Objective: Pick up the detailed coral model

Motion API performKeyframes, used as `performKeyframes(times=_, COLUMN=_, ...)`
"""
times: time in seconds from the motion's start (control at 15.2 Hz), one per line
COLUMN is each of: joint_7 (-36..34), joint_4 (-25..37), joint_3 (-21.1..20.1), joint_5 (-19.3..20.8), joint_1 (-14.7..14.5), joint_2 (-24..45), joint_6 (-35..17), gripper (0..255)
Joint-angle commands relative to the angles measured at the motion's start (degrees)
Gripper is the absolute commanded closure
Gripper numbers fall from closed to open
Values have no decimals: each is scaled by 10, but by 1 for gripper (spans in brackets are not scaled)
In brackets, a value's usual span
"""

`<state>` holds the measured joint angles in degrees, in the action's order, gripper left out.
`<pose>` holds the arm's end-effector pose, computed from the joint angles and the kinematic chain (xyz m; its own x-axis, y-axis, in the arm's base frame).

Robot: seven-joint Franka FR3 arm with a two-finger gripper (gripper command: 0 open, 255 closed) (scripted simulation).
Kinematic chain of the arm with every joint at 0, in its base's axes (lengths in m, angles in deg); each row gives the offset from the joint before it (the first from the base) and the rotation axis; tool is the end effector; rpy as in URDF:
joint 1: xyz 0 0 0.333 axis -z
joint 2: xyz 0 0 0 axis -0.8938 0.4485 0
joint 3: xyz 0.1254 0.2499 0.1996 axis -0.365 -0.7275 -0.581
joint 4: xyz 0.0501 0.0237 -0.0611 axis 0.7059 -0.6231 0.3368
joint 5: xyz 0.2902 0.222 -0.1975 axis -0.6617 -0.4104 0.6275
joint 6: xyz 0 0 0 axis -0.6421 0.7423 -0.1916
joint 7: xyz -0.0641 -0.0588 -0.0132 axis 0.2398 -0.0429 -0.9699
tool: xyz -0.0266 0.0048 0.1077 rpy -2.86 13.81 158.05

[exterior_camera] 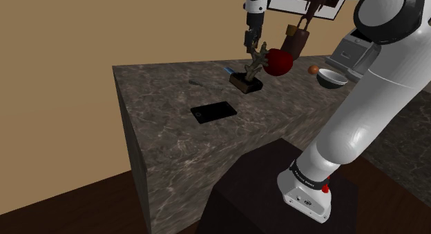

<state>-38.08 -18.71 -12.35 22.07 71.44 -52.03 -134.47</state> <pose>0.5422 -0.2180 0.5559 0.9734 0.0963 -0.2077 0.1217 -0.9861 0.1132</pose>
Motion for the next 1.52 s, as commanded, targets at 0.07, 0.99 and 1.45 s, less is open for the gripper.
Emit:
performKeyframes(times=0.07, joint_7=0, joint_4=-1, joint_3=0, joint_5=0, joint_1=0, joint_2=1, joint_6=0, gripper=255)
performKeyframes(times=0.99, joint_7=11, joint_4=67, joint_3=0, joint_5=-2, joint_1=0, joint_2=7, joint_6=60, gripper=255)
performKeyframes(times=1.45, joint_7=22, joint_4=137, joint_3=0, joint_5=-3, joint_1=0, joint_2=20, joint_6=116, gripper=255)
